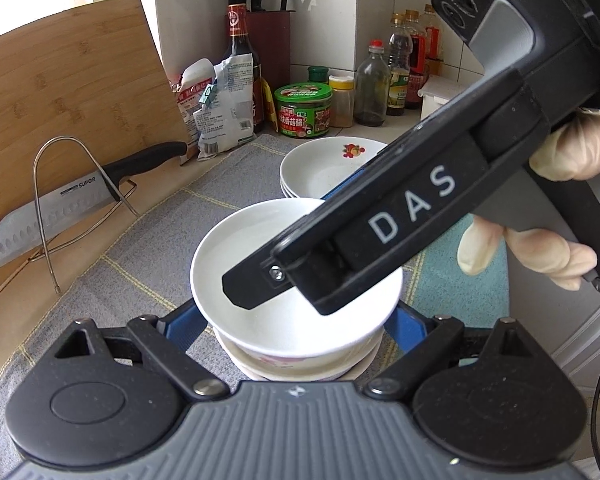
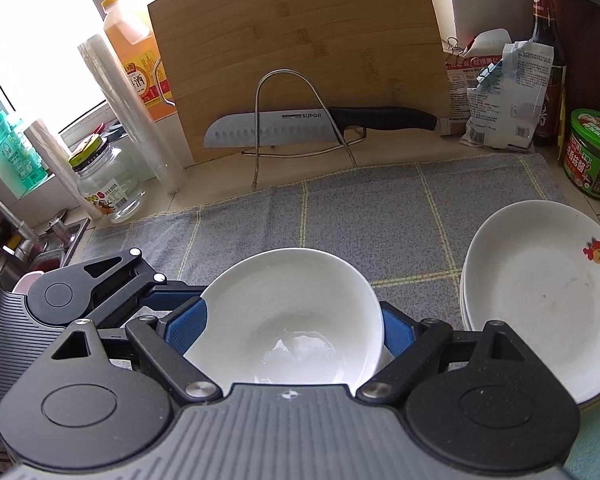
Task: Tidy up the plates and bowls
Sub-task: 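Carry the held bowl with the right gripper over the stacked white bowls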
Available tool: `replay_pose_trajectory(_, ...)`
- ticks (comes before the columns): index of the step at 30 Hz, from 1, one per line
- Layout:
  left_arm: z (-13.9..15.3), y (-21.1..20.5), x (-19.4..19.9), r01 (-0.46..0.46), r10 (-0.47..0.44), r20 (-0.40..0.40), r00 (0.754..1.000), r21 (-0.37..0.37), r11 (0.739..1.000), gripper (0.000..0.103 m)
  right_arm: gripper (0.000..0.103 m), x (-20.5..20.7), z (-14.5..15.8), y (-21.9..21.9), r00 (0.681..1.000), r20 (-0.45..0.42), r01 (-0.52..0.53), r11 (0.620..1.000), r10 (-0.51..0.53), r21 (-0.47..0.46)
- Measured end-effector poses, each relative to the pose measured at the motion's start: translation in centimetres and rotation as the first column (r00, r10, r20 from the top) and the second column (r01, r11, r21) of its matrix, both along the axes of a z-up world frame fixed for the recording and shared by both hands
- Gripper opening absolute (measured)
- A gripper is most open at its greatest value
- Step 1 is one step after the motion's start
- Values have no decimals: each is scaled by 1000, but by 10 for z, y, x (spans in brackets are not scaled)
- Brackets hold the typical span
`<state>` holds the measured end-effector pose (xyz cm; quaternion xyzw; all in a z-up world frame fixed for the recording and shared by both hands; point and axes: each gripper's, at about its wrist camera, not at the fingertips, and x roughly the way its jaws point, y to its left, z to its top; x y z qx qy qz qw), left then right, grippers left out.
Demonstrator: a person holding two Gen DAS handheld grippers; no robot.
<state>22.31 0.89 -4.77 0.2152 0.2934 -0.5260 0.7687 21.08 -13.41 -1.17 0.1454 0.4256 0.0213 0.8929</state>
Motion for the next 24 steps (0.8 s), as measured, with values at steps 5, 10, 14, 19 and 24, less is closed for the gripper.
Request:
replay_pose_trajectory(5,-1,0,3,-2,2,-19,1000,-11,1000,94,93,0,-2,-2,1000,0,14,1000,-14,5)
replay_pose_trajectory(10,-2,0,6,-2,2,-47,999,-14,1000,94,93,0,-2,-1,1000,8,15,1000,-15,2)
replay_pose_trajectory(14,-3,0,7,-3,2,-58,998,-13,1000,94,94,1,-3,-1,1000,3,13,1000,-13,0)
replay_pose_trajectory(19,-2,3,6,1,-1,-38,999,-13,1000,96,103,-2,-5,0,1000,3,26,999,-26,-21)
replay_pose_trajectory(24,7,13,4,0,-1,-27,1000,-36,999,96,103,-8,-4,-4,999,16,46,999,-46,-13)
